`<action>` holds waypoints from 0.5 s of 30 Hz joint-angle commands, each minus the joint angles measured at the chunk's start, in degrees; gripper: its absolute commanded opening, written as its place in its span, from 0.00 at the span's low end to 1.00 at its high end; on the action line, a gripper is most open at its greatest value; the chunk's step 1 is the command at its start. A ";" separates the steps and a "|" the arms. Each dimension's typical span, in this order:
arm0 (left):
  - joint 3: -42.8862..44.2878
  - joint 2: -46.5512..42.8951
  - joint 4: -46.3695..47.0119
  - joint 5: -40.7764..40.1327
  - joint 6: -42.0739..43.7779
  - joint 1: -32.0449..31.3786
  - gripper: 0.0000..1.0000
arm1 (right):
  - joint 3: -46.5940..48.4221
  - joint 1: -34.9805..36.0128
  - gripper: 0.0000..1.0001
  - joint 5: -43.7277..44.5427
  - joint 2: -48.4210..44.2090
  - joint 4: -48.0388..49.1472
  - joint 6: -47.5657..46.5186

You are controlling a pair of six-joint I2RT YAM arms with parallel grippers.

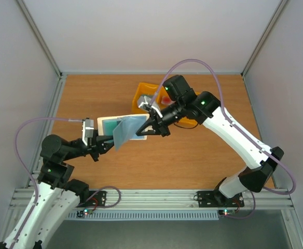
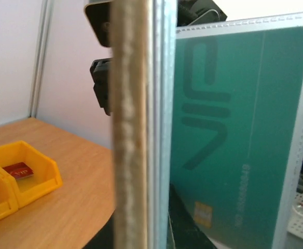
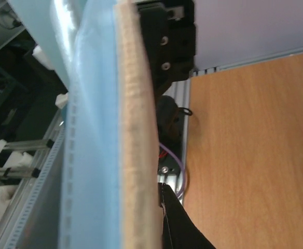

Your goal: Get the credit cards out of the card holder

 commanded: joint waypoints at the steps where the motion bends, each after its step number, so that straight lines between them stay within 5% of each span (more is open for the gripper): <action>1: 1.96 -1.08 -7.53 -3.03 3.85 -0.43 0.00 | -1.51 0.25 0.02 4.05 0.77 7.06 2.68; 4: 4.80 -2.27 -17.97 -8.93 11.09 -0.47 0.00 | -4.11 -0.18 0.10 6.39 -0.17 8.29 2.94; 9: 8.78 -2.12 -35.12 -25.12 28.94 -0.42 0.00 | -8.76 -3.74 0.55 12.63 -3.41 9.17 4.67; 15: 11.87 1.27 -48.79 -44.89 54.39 -0.75 0.00 | -14.55 -10.28 0.66 30.08 -10.92 8.92 7.16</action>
